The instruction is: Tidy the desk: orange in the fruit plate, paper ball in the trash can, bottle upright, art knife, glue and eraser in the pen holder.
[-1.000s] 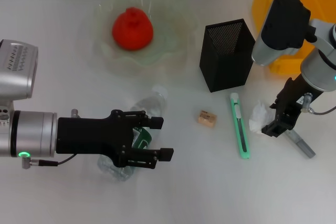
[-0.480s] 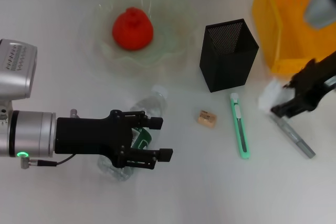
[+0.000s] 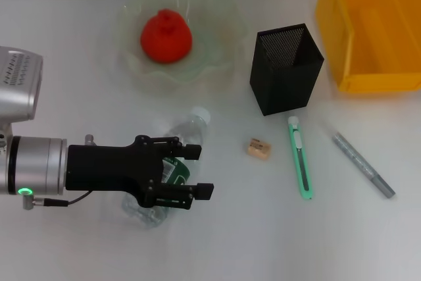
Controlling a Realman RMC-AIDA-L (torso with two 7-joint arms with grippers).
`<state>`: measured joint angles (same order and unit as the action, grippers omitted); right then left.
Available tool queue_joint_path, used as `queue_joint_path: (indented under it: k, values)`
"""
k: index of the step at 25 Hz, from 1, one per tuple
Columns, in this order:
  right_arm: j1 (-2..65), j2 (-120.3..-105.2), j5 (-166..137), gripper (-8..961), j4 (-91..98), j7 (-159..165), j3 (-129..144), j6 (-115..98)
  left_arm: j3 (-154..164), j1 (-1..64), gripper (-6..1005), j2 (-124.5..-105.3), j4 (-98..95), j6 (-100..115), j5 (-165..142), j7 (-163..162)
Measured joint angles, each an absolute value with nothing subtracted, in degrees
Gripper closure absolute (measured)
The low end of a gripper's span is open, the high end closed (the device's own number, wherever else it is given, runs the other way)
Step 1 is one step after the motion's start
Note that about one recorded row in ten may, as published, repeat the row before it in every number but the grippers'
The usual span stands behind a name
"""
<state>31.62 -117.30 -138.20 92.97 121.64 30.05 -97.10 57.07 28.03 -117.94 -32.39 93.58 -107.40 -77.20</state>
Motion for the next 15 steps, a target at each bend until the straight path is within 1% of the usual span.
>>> queue_joint_path:
  k: [3, 6, 9, 15]
  values:
    - [31.09, -117.82, -140.71, 419, 90.92, 123.97, 31.35, -89.59, 56.90, 27.97, 187, -117.94, -32.41, 93.60, -107.40, -77.23]
    - [31.25, -118.87, -142.67, 417, 88.45, 125.25, 33.84, -84.41, 56.88, 27.99, 188, -117.95, -32.43, 93.61, -107.38, -77.34]
    - [31.60, -118.88, -142.73, 415, 85.60, 125.41, 36.26, -83.46, 56.86, 28.03, 189, -117.75, -32.51, 93.67, -107.36, -77.91]
    - [32.49, -118.61, -142.80, 294, 82.25, 125.10, 36.73, -82.86, 56.86, 28.04, 191, -117.63, -32.52, 93.69, -107.30, -78.06]
